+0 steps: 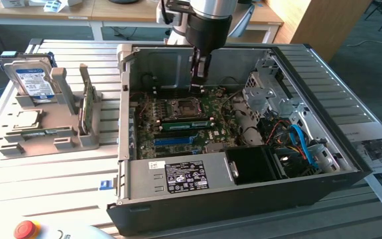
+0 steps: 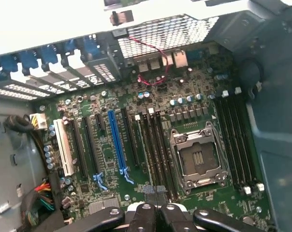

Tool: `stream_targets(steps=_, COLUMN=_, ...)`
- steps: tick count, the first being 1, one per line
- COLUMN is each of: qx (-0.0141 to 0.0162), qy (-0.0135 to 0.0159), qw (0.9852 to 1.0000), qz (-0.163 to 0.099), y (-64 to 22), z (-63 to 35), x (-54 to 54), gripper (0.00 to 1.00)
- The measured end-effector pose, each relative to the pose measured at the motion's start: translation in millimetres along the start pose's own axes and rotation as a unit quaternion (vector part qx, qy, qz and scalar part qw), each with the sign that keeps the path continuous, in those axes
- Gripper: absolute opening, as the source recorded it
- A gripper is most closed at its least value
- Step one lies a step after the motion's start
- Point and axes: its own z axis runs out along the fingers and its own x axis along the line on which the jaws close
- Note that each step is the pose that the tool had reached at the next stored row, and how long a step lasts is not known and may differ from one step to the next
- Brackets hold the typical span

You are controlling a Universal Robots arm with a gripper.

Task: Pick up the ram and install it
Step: 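Press down the ram until it locks into place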

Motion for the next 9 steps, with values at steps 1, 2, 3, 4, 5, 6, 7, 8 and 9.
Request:
stream_targets(steps=1, qx=0.0, qy=-0.0002, qw=1.0, qz=0.007, y=0.0, z=0.0, x=0.0, gripper=0.11)
stream_targets(steps=2, qx=-0.0001, qy=-0.0004, qw=0.9999, qz=0.013, y=0.0, z=0.0, x=0.0, gripper=0.11)
stream_targets(steps=3, qx=-0.0001, qy=-0.0007, qw=0.9998, qz=0.02, y=0.0, z=0.1, x=0.0, gripper=0.11)
stream_targets(steps=4, qx=-0.0001, qy=-0.0009, qw=0.9996, qz=0.027, y=0.0, z=0.1, x=0.0, gripper=0.11)
stream_targets(steps=5, qx=-0.0002, qy=-0.0011, qw=0.9994, qz=0.033, y=0.0, z=0.1, x=0.0, gripper=0.11)
stream_targets(steps=6, qx=-0.0002, qy=-0.0013, qw=0.9992, qz=0.04, y=0.0, z=0.2, x=0.0, gripper=0.11)
stream_targets(steps=7, qx=-0.0003, qy=-0.0015, qw=0.9989, qz=0.047, y=0.0, z=0.2, x=0.0, gripper=0.11)
stream_targets(steps=8, qx=-0.0004, qy=-0.0018, qw=0.9985, qz=0.054, y=0.0, z=0.2, x=0.0, gripper=0.11)
stream_targets(steps=9, qx=-0.0004, qy=-0.002, qw=0.9981, qz=0.061, y=0.0, z=0.2, x=0.0, gripper=0.11)
